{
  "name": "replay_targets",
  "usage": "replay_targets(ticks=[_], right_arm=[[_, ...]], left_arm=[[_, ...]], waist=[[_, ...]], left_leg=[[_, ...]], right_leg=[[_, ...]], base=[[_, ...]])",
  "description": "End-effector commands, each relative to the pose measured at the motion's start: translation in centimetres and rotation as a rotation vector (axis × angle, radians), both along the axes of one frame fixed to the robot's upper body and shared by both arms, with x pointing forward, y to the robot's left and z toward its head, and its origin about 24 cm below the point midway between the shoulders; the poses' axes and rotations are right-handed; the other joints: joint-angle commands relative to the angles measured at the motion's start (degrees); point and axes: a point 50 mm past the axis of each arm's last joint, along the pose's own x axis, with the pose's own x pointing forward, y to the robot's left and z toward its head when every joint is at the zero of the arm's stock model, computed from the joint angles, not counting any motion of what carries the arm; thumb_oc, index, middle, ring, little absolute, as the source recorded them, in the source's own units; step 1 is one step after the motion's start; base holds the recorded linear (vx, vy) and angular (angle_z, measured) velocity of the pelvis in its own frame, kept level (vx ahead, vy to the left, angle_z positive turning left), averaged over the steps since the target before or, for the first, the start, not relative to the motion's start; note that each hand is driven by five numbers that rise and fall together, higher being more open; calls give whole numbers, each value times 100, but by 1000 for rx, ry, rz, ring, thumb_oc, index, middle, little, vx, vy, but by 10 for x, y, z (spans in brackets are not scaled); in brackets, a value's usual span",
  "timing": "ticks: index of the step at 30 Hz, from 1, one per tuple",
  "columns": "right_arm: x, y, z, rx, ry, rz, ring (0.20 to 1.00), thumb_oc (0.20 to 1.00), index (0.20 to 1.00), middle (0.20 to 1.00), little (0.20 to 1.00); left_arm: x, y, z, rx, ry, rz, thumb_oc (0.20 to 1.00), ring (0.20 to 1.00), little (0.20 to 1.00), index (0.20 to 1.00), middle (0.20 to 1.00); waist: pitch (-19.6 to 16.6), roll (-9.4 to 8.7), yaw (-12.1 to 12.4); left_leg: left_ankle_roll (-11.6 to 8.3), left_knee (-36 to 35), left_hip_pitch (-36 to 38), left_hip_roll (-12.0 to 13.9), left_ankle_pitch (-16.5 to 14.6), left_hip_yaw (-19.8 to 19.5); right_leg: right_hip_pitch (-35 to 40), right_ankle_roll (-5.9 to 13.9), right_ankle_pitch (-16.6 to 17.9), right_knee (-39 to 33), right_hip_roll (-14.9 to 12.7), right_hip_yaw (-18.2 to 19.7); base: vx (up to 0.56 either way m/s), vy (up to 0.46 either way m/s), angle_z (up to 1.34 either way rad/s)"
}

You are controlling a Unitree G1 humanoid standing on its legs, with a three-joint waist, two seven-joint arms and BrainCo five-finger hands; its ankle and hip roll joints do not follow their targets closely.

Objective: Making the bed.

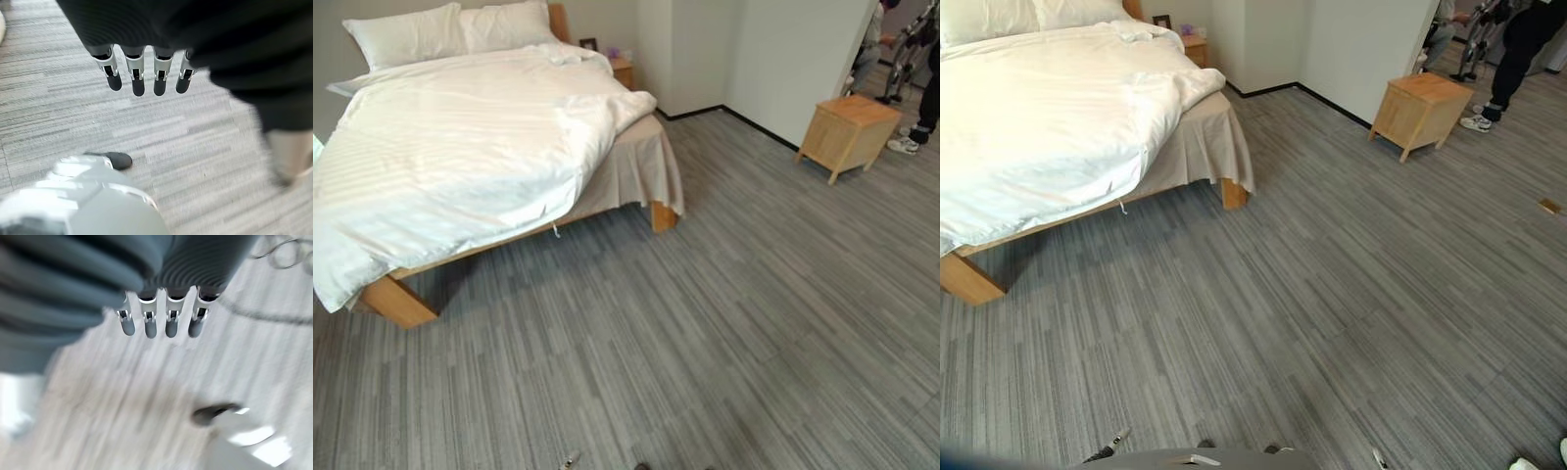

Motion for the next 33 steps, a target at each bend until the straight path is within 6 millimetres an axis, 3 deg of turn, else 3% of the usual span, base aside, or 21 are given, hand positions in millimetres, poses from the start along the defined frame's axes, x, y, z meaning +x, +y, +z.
replay_targets(ticks=[1, 7, 10, 11, 12, 13, 14, 15, 16, 17, 20, 21, 28, 33], right_arm=[[33, -4, 5, -6, -106, -23, 1000, 1000, 1000, 1000, 1000], [23, -6, 4, -3, -50, 9, 1000, 1000, 1000, 1000, 1000], [27, -12, 7, -8, -80, -22, 1000, 1000, 1000, 1000, 1000], [42, -19, 12, -26, -154, -31, 1000, 1000, 1000, 1000, 1000], [42, -18, 12, -26, -154, -31, 1000, 1000, 1000, 1000, 1000], [61, -27, 21, -73, -228, 13, 1000, 1000, 1000, 1000, 1000], [61, -27, 21, -73, -228, 13, 1000, 1000, 1000, 1000, 1000], [73, -31, 28, -107, -263, 75, 1000, 1000, 1000, 1000, 1000], [90, -35, 38, -150, -319, 145, 1000, 1000, 1000, 1000, 1000], [120, -39, 61, -215, -453, 263, 1000, 1000, 1000, 1000, 1000], [129, -39, 70, -233, -507, 278, 1000, 1000, 1000, 1000, 1000], [145, -29, 88, -201, -678, 261, 1000, 1000, 1000, 1000, 1000], [156, -2, 103, -164, -813, 344, 1000, 1000, 1000, 1000, 1000], [157, 7, 105, -187, -800, 469, 1000, 1000, 1000, 1000, 1000]], left_arm=[[28, -1, 4, 9, -54, -36, 1000, 1000, 1000, 1000, 1000], [38, -2, 6, 19, -58, -174, 1000, 1000, 1000, 1000, 1000], [53, 9, 12, 50, -114, -147, 1000, 1000, 1000, 1000, 1000], [74, 17, 22, 58, -222, -70, 1000, 1000, 1000, 1000, 1000], [74, 17, 22, 58, -223, -69, 1000, 1000, 1000, 1000, 1000], [97, 25, 34, 56, -345, -4, 1000, 1000, 1000, 1000, 1000], [97, 25, 34, 56, -344, -4, 1000, 1000, 1000, 1000, 1000], [108, 30, 41, 62, -405, 11, 1000, 1000, 1000, 1000, 1000], [121, 34, 52, 66, -480, 17, 1000, 1000, 1000, 1000, 1000], [144, 39, 74, 68, -627, -3, 1000, 1000, 1000, 1000, 1000], [153, 40, 85, 70, -690, -23, 1000, 1000, 1000, 1000, 1000], [165, 39, 102, 55, -801, -27, 1000, 1000, 1000, 1000, 1000], [166, 31, 113, 70, -867, -101, 1000, 1000, 1000, 1000, 1000], [154, 27, 101, 45, -822, -78, 1000, 1000, 1000, 1000, 1000]], waist=[[134, -13, -4], [76, 20, -73], [40, 30, -106], [29, 36, -131], [29, 36, -134], [32, 40, -151], [31, 40, -153], [36, 46, -158], [48, 53, -162], [73, 57, -162], [78, 61, -171], [105, 75, -179], [133, 90, -169], [145, 66, -128]], left_leg=[[-156, -454, 418, -196, -66, 15], [-129, -503, 476, -201, -127, 106], [-122, -503, 500, -211, -156, 119], [-124, -503, 503, -219, -168, 113], [-124, -503, 503, -219, -168, 111], [-124, -503, 495, -235, -182, 93], [-123, -503, 494, -235, -182, 91], [-124, -503, 485, -238, -182, 91], [-123, -503, 479, -240, -181, 89], [-121, -503, 480, -243, -180, 99], [-115, -503, 469, -246, -177, 105], [-98, -503, 454, -258, -187, 112], [-74, -503, 438, -277, -218, 128], [-45, -503, 410, -298, -240, 141]], right_leg=[[880, 326, 279, -1169, 110, -199], [882, 366, 300, -1169, 108, -122], [887, 378, 296, -1169, 106, -94], [894, 386, 299, -1169, 103, -95], [894, 387, 299, -1169, 103, -97], [892, 402, 305, -1169, 98, -100], [893, 403, 305, -1169, 98, -102], [884, 408, 313, -1169, 96, -108], [876, 418, 324, -1169, 93, -104], [865, 430, 333, -1169, 92, -106], [850, 436, 342, -1169, 89, -103], [836, 462, 352, -1169, 82, -101], [811, 480, 351, -1169, 64, -87], [792, 512, 362, -1169, 36, -109]], base=[[20, 54, -2], [36, 62, -6], [42, 43, -17], [32, 33, -3], [31, 47, 2], [0, 0, 0], [9, 33, 1], [0, 0, 0], [10, 42, -1], [10, 31, -1], [15, 25, 0], [31, 35, 2], [42, 31, 0], [58, 42, -1]])
